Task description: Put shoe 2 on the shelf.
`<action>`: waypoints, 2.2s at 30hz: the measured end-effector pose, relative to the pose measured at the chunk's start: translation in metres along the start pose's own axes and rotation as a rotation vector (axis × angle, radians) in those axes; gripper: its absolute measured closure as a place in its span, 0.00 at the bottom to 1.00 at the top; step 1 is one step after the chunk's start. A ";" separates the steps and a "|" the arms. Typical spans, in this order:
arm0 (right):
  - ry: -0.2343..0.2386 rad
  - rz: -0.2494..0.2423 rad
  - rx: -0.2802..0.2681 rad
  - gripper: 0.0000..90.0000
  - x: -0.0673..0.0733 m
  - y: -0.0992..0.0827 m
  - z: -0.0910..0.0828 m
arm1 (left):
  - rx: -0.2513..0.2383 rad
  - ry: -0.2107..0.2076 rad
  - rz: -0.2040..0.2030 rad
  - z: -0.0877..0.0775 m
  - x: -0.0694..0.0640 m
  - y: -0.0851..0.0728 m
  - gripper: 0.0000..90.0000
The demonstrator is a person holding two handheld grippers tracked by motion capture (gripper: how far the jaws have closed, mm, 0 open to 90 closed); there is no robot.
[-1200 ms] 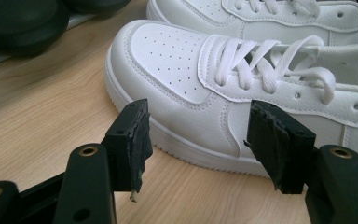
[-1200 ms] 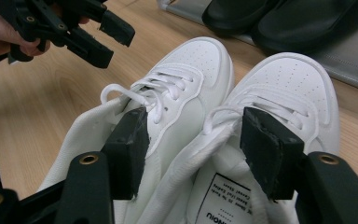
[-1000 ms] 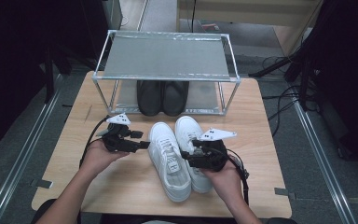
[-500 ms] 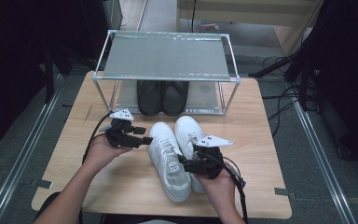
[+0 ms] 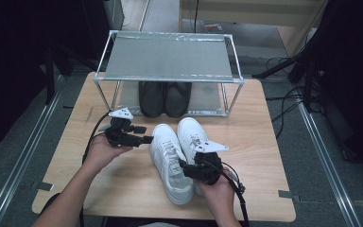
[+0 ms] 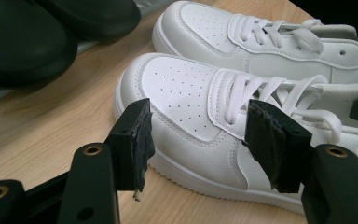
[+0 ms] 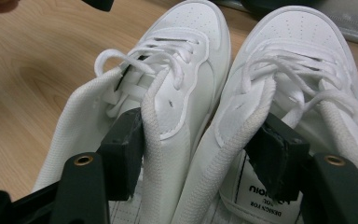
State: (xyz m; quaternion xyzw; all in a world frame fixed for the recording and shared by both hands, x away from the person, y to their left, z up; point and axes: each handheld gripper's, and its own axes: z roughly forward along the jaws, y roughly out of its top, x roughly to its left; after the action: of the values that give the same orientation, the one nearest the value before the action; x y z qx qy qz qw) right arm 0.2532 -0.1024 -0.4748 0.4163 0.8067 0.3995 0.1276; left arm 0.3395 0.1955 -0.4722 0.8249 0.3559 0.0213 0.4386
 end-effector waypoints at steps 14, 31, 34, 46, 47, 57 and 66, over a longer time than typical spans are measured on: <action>0.007 -0.041 -0.006 0.60 -0.001 -0.001 0.001 | 0.007 0.000 0.000 0.001 0.000 0.000 0.46; 0.040 -0.002 -0.003 0.81 -0.006 0.001 -0.003 | 0.001 0.005 -0.004 0.000 0.003 -0.001 0.46; 0.046 0.017 0.004 0.83 -0.008 0.002 -0.004 | -0.001 0.002 -0.007 0.000 0.004 -0.001 0.46; 0.051 -0.001 0.007 0.86 -0.019 0.008 -0.014 | -0.013 0.025 -0.021 -0.010 0.010 -0.004 0.46; 0.054 -0.002 0.005 0.86 -0.020 0.008 -0.015 | -0.015 0.025 -0.024 -0.011 0.011 -0.005 0.46; 0.107 -0.023 -0.013 0.86 -0.034 0.012 -0.024 | -0.037 0.052 -0.038 -0.023 0.015 -0.012 0.46; 0.168 -0.096 0.010 0.87 -0.041 0.025 -0.031 | -0.053 0.110 -0.080 -0.045 0.027 -0.027 0.46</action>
State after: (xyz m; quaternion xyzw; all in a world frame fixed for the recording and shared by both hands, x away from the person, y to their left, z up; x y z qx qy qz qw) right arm 0.2764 -0.1423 -0.4413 0.3430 0.8356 0.4222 0.0765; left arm 0.3287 0.2541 -0.4722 0.7957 0.4114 0.0586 0.4406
